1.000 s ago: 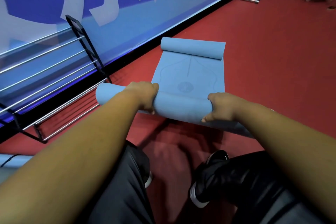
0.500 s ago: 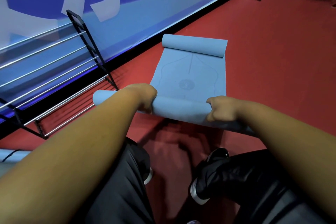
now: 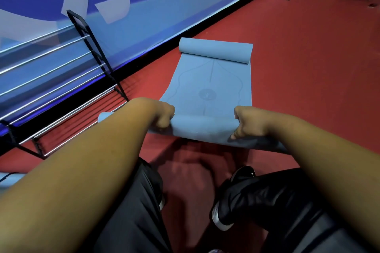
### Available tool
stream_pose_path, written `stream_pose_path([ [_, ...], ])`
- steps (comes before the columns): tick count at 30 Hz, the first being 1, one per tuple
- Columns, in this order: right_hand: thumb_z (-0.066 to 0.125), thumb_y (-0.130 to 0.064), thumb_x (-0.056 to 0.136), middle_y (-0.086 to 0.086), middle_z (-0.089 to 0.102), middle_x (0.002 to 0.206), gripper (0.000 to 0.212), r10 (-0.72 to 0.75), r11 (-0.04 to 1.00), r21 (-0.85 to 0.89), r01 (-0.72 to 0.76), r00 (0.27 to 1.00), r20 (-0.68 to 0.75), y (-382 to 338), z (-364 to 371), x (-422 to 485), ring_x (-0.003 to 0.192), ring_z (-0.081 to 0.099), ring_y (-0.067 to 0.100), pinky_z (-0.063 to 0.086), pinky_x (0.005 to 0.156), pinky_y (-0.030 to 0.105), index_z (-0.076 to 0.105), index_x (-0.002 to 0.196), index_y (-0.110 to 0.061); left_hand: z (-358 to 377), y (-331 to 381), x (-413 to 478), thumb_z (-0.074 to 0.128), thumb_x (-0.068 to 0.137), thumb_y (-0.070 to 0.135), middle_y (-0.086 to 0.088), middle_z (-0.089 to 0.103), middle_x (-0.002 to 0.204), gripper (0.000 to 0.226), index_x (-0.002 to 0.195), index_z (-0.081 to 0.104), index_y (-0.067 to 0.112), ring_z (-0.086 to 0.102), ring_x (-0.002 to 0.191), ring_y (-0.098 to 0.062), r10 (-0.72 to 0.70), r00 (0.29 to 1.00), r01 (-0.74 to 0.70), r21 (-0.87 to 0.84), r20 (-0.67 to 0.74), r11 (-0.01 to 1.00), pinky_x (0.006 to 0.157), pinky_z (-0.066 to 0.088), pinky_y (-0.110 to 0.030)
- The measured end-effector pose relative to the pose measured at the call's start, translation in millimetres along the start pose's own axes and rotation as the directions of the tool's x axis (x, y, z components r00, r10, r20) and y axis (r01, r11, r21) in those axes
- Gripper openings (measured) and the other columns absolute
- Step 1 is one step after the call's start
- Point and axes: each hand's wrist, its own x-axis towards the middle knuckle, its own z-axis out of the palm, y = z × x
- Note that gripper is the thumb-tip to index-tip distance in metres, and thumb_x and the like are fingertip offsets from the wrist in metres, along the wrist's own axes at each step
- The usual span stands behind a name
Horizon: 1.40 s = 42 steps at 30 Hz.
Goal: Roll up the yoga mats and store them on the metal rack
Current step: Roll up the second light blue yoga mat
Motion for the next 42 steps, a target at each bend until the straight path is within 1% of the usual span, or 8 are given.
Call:
stream_pose_path([
  [10, 0.084, -0.043, 0.085, 0.0, 0.06, 0.099, 0.047, -0.002, 1.0, -0.009, 0.001, 0.995, -0.1, 0.3, 1.4, 2.7, 0.087, 0.057, 0.021, 0.042, 0.066, 0.037, 0.048, 0.108, -0.021, 0.9, -7.8, -0.3, 0.082, 0.078, 0.037, 0.002, 0.064, 0.099, 0.043, 0.109, 0.054, 0.028, 0.065, 0.094, -0.029, 0.006, 0.978, -0.008, -0.008, -0.209, 1.0, 0.089, 0.058, -0.044],
  [18, 0.074, -0.037, 0.091, -0.003, 0.056, 0.101, 0.034, 0.007, 0.998, 0.066, -0.006, 1.0, -0.025, -6.8, 5.3, 4.1, 0.094, 0.057, 0.024, 0.038, 0.064, 0.032, 0.051, 0.11, -0.02, -0.7, -12.5, 3.6, 0.085, 0.074, 0.057, 0.002, 0.065, 0.111, 0.069, 0.119, 0.043, 0.025, 0.066, 0.109, -0.029, -0.033, 0.938, 0.091, 0.154, -0.345, 0.984, 0.085, 0.042, -0.041],
  [22, 0.08, -0.044, 0.09, -0.001, 0.056, 0.1, 0.049, -0.003, 0.995, 0.104, 0.006, 1.0, -0.028, -2.1, 4.3, 5.5, 0.083, 0.053, 0.016, 0.037, 0.063, 0.034, 0.045, 0.11, -0.017, 1.5, -17.9, 1.2, 0.086, 0.072, 0.058, 0.001, 0.063, 0.099, 0.068, 0.111, 0.043, 0.023, 0.065, 0.093, -0.03, -0.045, 0.953, 0.056, 0.027, -0.3, 0.998, 0.085, 0.059, -0.046],
  [26, 0.087, -0.053, 0.082, -0.003, 0.054, 0.096, 0.058, -0.04, 0.998, 0.038, 0.042, 0.998, -0.057, 0.1, 4.1, 7.8, 0.082, 0.052, 0.016, 0.038, 0.063, 0.033, 0.049, 0.107, -0.016, 6.2, -24.2, 7.2, 0.079, 0.081, 0.047, 0.0, 0.066, 0.104, 0.049, 0.112, 0.05, 0.024, 0.066, 0.094, -0.03, -0.028, 0.962, 0.034, 0.016, -0.272, 0.999, 0.087, 0.059, -0.045],
  [31, 0.095, -0.053, 0.073, 0.001, 0.053, 0.093, 0.06, -0.083, 0.996, 0.01, 0.084, 0.993, -0.08, 2.4, 7.4, 10.1, 0.078, 0.048, 0.02, 0.036, 0.061, 0.035, 0.046, 0.082, -0.018, 10.3, -22.8, 10.0, 0.072, 0.086, 0.038, -0.004, 0.07, 0.106, 0.031, 0.109, 0.061, 0.02, 0.068, 0.092, -0.03, -0.011, 0.982, 0.014, 0.017, -0.187, 1.0, 0.089, 0.06, -0.045],
  [36, 0.097, -0.06, 0.065, 0.003, 0.06, 0.082, 0.06, -0.029, 1.0, -0.004, 0.029, 0.991, -0.131, 4.4, 4.8, 14.3, 0.078, 0.057, 0.024, 0.049, 0.067, 0.038, 0.057, 0.073, -0.016, 8.2, -13.8, 8.0, 0.063, 0.092, 0.02, -0.015, 0.069, 0.116, 0.029, 0.117, 0.065, 0.007, 0.068, 0.101, -0.037, -0.012, 0.995, 0.011, -0.01, -0.097, 1.0, 0.091, 0.06, -0.043],
  [40, 0.096, -0.058, 0.069, -0.005, 0.072, 0.081, 0.043, 0.032, 0.999, -0.034, -0.034, 0.997, -0.066, 3.1, -1.6, 14.2, 0.089, 0.068, 0.022, 0.057, 0.076, 0.034, 0.078, 0.086, -0.022, 7.9, -11.4, 8.5, 0.066, 0.095, 0.018, -0.021, 0.062, 0.13, 0.04, 0.128, 0.049, 0.004, 0.064, 0.11, -0.039, -0.037, 0.99, 0.025, -0.088, -0.135, 0.996, 0.096, 0.056, -0.046],
  [42, 0.095, -0.053, 0.074, -0.005, 0.078, 0.108, 0.051, 0.031, 0.999, -0.032, -0.033, 0.997, -0.069, 1.7, -4.8, 13.7, 0.114, 0.068, 0.024, 0.056, 0.092, 0.033, 0.081, 0.116, -0.028, 7.5, -14.0, 8.6, 0.07, 0.093, 0.019, -0.022, 0.062, 0.125, 0.04, 0.116, 0.038, 0.008, 0.064, 0.104, -0.039, -0.033, 0.983, 0.01, -0.128, -0.178, 0.992, 0.093, 0.055, -0.046],
])
